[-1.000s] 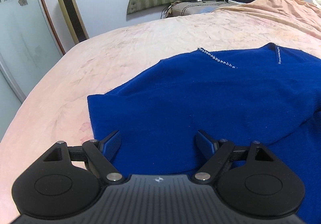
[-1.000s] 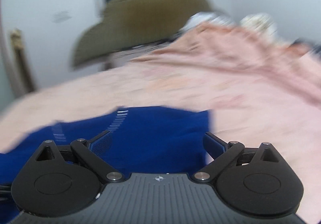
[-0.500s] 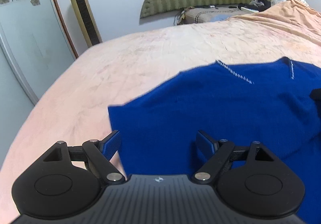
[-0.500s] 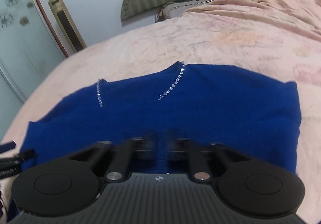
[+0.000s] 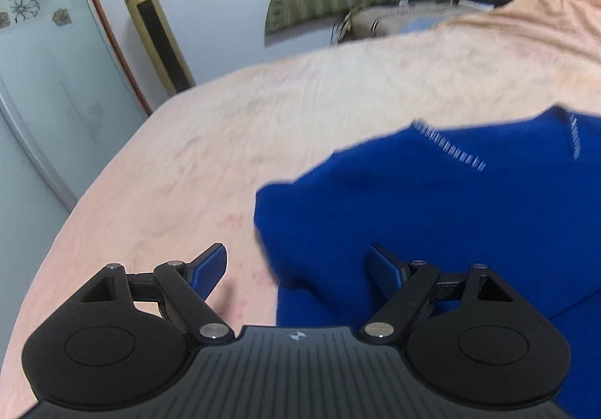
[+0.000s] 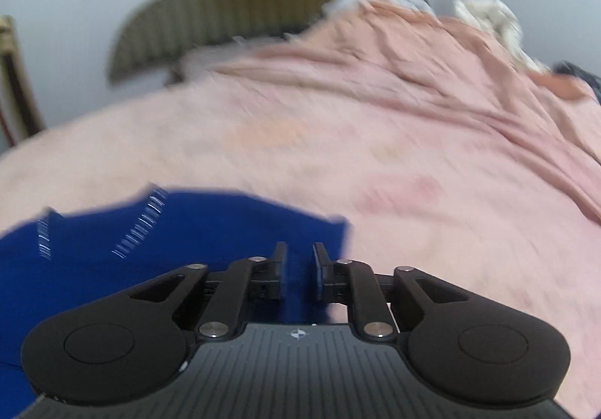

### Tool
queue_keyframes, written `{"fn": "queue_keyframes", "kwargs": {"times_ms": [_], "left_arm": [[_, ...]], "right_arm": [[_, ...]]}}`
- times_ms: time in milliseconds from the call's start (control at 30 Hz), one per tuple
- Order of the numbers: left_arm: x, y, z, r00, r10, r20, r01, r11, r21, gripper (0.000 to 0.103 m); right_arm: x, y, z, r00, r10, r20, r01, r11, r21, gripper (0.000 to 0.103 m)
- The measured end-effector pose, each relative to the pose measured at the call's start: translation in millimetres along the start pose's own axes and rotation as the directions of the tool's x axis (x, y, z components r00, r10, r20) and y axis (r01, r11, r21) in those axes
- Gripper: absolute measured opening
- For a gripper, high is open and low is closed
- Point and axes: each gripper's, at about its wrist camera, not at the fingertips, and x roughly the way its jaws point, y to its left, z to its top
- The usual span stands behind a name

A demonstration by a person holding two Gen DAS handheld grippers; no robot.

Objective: Fold small clothes

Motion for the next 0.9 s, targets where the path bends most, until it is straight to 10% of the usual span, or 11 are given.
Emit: {"fn": "queue_keyframes", "kwargs": {"times_ms": [200,300,500,667,900], "left_arm": [[-5,-3,-6,1.0,0.018,-0.005,-0.018,1.0,0.026,0.082],[-26,0,-11,1.0,-0.027,0.012,0.027,1.0,0.011,0.082],[-37,-14,-25,0.997,-0.08,-0.02,0.08,0.997,0.007,0.083],[-48,-21,-35,0.993,-0.119,-0.026,0.119,0.993,0.004,0.083],[-61,-24,-46,0.987,-0.156,-0.045,0.155,0.988,-0.015,0.083]], "right_arm": [[-20,31,-16,0.985,0.172,0.035,-0.166,0.977,-0.131,0.057],[3,37,-22,0.993,0.1,-0.07,-0.108,0.986,-0.125,0.058],[-30,36,-33,0.996,0.084,0.036,-0.08,0.992,-0.102,0.085],[-26,42,-59,0.999,-0.03,-0.015,0.027,0.987,-0.159,0.085],[-74,49,-85,0.99,0.138,0.014,-0.134,0.976,-0.172,0.094]]}}
